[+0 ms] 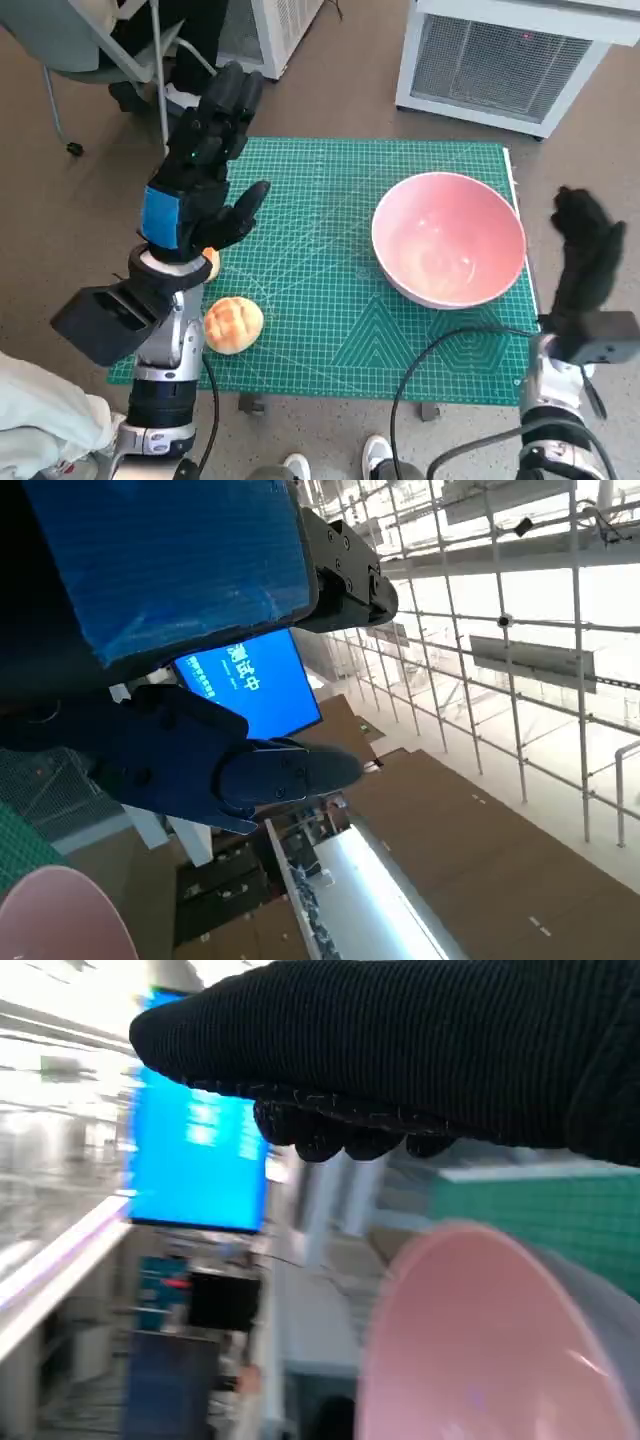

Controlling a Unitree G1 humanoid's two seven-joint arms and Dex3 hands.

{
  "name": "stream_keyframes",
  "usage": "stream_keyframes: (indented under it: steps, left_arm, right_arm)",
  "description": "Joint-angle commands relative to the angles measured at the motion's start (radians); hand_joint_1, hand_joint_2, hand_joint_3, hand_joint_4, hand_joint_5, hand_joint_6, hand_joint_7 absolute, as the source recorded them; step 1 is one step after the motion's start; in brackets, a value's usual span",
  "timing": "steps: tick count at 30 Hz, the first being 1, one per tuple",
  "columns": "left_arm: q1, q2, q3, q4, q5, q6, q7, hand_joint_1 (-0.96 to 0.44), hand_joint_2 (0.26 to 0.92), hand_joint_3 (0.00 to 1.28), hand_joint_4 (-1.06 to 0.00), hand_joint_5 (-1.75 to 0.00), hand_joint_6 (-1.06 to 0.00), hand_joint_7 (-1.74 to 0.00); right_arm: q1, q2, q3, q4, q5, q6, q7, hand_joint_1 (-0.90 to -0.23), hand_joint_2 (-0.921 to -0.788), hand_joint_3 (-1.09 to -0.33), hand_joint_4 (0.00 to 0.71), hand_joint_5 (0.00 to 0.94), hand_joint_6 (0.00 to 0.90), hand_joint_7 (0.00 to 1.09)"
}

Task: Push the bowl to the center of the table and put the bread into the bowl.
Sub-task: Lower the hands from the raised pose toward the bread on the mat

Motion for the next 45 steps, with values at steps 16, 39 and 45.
stream_keyframes:
  steps: [16,39,45]
  left_arm:
    - [0.012,0.014,0.013,-0.065,0.003,0.044,0.017,-0.44,0.921,0.37,-0.26,-0.01,-0.41,-0.04]
    - [0.059,0.034,0.031,-0.123,0.009,0.055,0.036,-0.45,0.921,0.35,-0.26,0.00,-0.41,-0.03]
    - [0.074,0.046,0.040,-0.131,0.017,0.046,0.040,-0.45,0.921,0.35,-0.26,0.00,-0.39,-0.02]
  right_arm:
    - [-0.147,0.078,-0.028,0.177,0.077,0.241,0.123,-0.529,-0.921,-0.842,0.219,0.012,0.042,0.44]
    - [-0.287,0.160,-0.003,0.205,0.052,0.337,0.099,-0.499,-0.921,-0.873,0.216,0.007,0.097,0.35]
    - [-0.311,0.174,0.012,0.211,0.033,0.368,0.068,-0.496,-0.921,-0.873,0.223,0.007,0.115,0.34]
